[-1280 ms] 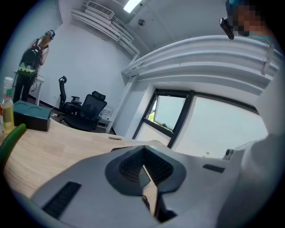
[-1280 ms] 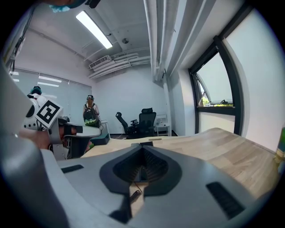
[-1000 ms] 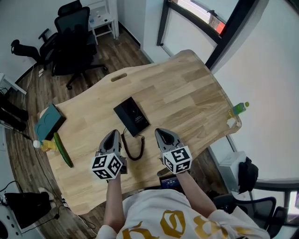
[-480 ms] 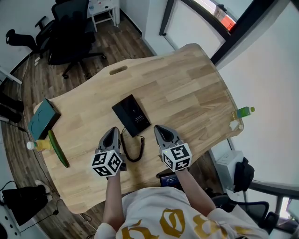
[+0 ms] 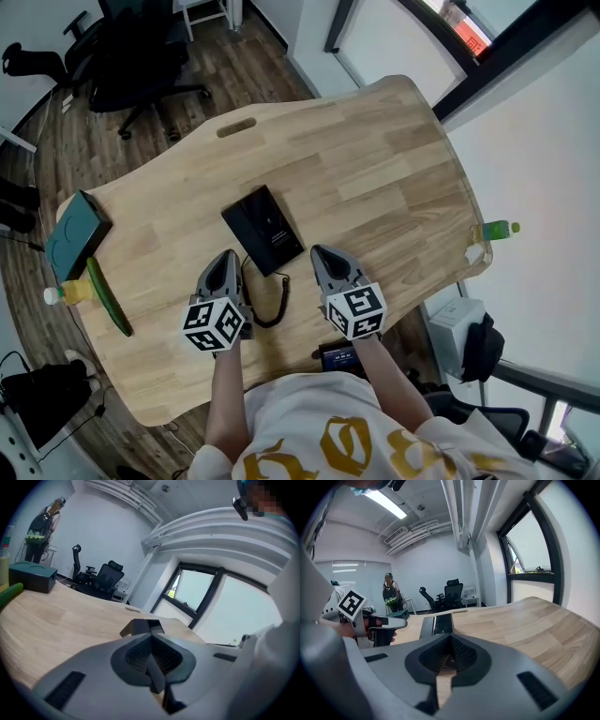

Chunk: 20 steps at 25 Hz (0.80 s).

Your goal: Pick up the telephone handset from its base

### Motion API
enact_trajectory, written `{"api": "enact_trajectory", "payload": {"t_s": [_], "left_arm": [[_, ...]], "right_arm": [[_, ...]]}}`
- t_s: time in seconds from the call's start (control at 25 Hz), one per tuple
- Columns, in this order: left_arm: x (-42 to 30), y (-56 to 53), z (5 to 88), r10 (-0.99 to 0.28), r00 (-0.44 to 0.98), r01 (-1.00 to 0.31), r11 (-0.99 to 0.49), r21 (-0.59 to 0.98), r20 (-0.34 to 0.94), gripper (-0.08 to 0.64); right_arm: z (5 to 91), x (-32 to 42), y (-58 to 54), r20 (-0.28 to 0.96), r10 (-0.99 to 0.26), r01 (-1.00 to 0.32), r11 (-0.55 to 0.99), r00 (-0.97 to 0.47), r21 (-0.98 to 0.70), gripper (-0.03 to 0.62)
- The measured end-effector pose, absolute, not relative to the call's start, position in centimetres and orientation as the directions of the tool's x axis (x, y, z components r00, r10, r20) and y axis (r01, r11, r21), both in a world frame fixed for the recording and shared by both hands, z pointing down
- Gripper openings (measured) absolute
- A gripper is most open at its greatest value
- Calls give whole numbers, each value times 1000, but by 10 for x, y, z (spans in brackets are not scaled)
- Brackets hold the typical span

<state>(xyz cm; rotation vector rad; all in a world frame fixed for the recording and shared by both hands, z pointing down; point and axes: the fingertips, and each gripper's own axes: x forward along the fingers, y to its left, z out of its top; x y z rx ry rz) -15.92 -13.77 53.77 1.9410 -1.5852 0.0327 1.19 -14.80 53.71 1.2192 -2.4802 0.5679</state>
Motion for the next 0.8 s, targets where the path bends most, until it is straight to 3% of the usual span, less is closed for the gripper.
{"api": "enact_trajectory", "payload": {"t_s": [0.8], "left_arm": [[-157,-150,579,-822,323,-855,-40,518,469,13]], "right_arm": [[569,0,-158,499,-622,-785,574,-604,-235,5]]}}
